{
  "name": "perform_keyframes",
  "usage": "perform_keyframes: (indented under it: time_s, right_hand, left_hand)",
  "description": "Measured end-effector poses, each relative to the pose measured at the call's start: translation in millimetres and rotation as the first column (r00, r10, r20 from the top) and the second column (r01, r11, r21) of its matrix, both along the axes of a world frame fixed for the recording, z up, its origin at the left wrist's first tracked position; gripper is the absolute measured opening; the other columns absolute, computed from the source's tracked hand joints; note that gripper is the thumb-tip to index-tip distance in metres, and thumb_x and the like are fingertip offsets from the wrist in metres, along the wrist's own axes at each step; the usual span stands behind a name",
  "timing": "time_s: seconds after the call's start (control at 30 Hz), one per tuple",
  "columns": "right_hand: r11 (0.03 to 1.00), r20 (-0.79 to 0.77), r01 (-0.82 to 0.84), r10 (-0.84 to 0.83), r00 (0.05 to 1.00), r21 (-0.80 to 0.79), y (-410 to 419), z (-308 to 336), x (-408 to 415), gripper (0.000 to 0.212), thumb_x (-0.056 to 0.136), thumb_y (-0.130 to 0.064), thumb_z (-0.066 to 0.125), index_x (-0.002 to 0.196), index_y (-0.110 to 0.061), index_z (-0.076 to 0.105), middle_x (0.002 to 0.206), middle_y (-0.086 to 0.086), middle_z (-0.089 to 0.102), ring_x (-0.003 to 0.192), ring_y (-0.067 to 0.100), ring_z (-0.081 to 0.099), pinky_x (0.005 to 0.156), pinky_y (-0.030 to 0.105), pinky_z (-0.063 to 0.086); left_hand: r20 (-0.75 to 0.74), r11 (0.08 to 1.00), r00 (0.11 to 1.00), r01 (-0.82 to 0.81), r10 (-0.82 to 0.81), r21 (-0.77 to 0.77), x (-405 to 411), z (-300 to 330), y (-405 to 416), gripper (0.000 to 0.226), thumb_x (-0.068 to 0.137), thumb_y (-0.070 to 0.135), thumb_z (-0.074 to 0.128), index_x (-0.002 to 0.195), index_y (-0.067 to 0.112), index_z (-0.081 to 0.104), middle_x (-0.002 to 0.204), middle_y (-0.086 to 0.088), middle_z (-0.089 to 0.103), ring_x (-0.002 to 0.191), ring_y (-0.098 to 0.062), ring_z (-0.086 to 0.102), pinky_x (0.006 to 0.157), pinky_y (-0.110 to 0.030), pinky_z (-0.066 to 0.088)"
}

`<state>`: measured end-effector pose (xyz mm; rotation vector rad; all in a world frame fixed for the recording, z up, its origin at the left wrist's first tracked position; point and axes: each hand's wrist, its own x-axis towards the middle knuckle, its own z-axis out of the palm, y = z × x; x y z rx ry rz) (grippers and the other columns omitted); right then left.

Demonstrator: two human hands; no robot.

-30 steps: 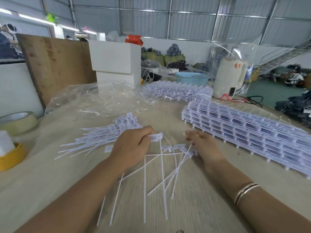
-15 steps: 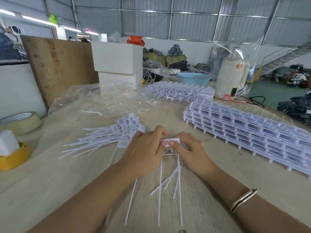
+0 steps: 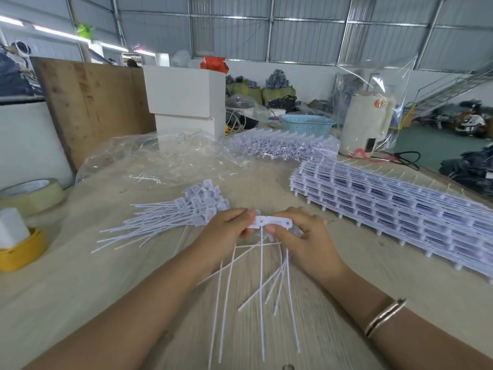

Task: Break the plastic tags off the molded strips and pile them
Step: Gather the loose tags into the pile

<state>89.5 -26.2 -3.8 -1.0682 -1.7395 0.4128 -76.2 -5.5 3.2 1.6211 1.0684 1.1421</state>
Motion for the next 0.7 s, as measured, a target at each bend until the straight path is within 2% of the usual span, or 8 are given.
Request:
perform_keyframes:
  time_s: [0.13,0.2,0.3,0.4,0.43,0.57,0.63,0.7]
  right_hand:
    - [0.992,-0.044,0.015,-0.01,0.999,0.122,-1.5,-0.4,-1.6,0.023,0.085,-0.02,0.066,0.08,-0.043,0.067,0.068,-0.021,0.06,0.073,0.002,0.052,0.081,0.063,0.036]
    - [0.994,-0.125,-0.026,0.038,0.991,0.103,-2.5,0.0,-3.0,0.017,0.083,-0.027,0.064,0.08,-0.043,0.069,0.072,-0.018,0.064,0.074,0.005,0.056,0.084,0.061,0.038]
    - [0.977,-0.359,-0.215,0.2,0.912,-0.003,-1.0,-1.7,-1.4,0.011,0.08,-0.024,0.064,0.08,-0.027,0.075,0.075,-0.005,0.07,0.073,0.013,0.063,0.077,0.037,0.05]
    - [0.934,-0.442,-0.353,0.297,0.847,-0.049,1.3,-3.1,2.0,0.012,0.082,-0.019,0.064,0.076,-0.019,0.075,0.07,-0.003,0.069,0.067,0.01,0.062,0.068,0.021,0.049]
    - [0.923,-0.461,-0.381,0.314,0.83,-0.057,2.5,-3.2,2.7,0.012,0.082,-0.02,0.064,0.076,-0.018,0.075,0.071,-0.002,0.069,0.065,0.01,0.061,0.068,0.022,0.048]
    - [0.916,-0.596,-0.383,0.244,0.765,-0.116,6.3,-1.5,10.9,0.018,0.076,-0.029,0.061,0.081,-0.021,0.076,0.083,0.0,0.072,0.065,0.011,0.06,0.073,0.03,0.047]
    - [0.94,-0.527,-0.298,0.171,0.833,-0.167,7.4,-1.1,14.8,0.02,0.079,-0.029,0.06,0.082,-0.016,0.074,0.084,-0.001,0.07,0.07,0.006,0.059,0.071,0.021,0.048]
    - [0.972,-0.257,-0.106,0.049,0.965,-0.212,9.6,-2.9,15.3,0.019,0.085,-0.023,0.063,0.086,-0.006,0.072,0.085,0.004,0.065,0.077,0.008,0.058,0.073,0.022,0.045]
  left_hand:
    - [0.163,0.994,0.987,0.032,-0.014,-0.108,7.3,-3.2,-1.1,0.048,0.095,0.025,0.049,0.048,0.023,0.06,0.054,0.01,0.05,0.057,-0.006,0.045,0.065,-0.025,0.032]
    - [0.242,0.989,0.969,0.075,-0.042,-0.125,10.6,-3.6,-0.7,0.041,0.094,0.025,0.049,0.053,0.02,0.054,0.053,0.008,0.048,0.057,-0.007,0.043,0.065,-0.025,0.031]
    - [0.345,0.968,0.926,0.211,-0.153,-0.137,11.0,-3.3,-2.8,0.031,0.084,0.03,0.053,0.063,0.008,0.053,0.056,0.005,0.052,0.058,-0.007,0.049,0.067,-0.023,0.036]
    - [0.417,0.938,0.883,0.306,-0.215,-0.165,8.7,-7.1,-2.6,0.047,0.081,0.032,0.054,0.086,-0.015,0.055,0.079,-0.014,0.06,0.083,-0.024,0.051,0.085,-0.037,0.036]
    - [0.425,0.929,0.876,0.327,-0.229,-0.172,7.8,-6.0,-1.7,0.046,0.082,0.032,0.053,0.082,-0.014,0.057,0.077,-0.012,0.06,0.08,-0.024,0.051,0.082,-0.036,0.036]
    - [0.52,0.906,0.827,0.368,-0.214,-0.212,-2.0,0.2,15.5,0.039,0.078,0.034,0.044,0.042,0.019,0.054,0.048,0.007,0.044,0.045,-0.007,0.04,0.056,-0.023,0.031]
    - [0.49,0.921,0.855,0.314,-0.168,-0.232,-8.9,-1.7,22.2,0.041,0.079,0.035,0.045,0.042,0.021,0.051,0.047,0.007,0.042,0.042,-0.007,0.038,0.052,-0.025,0.03]
    - [0.314,0.96,0.944,0.18,-0.106,-0.216,-11.3,-3.1,24.6,0.042,0.083,0.035,0.05,0.043,0.022,0.053,0.047,0.006,0.043,0.041,-0.009,0.036,0.049,-0.025,0.029]
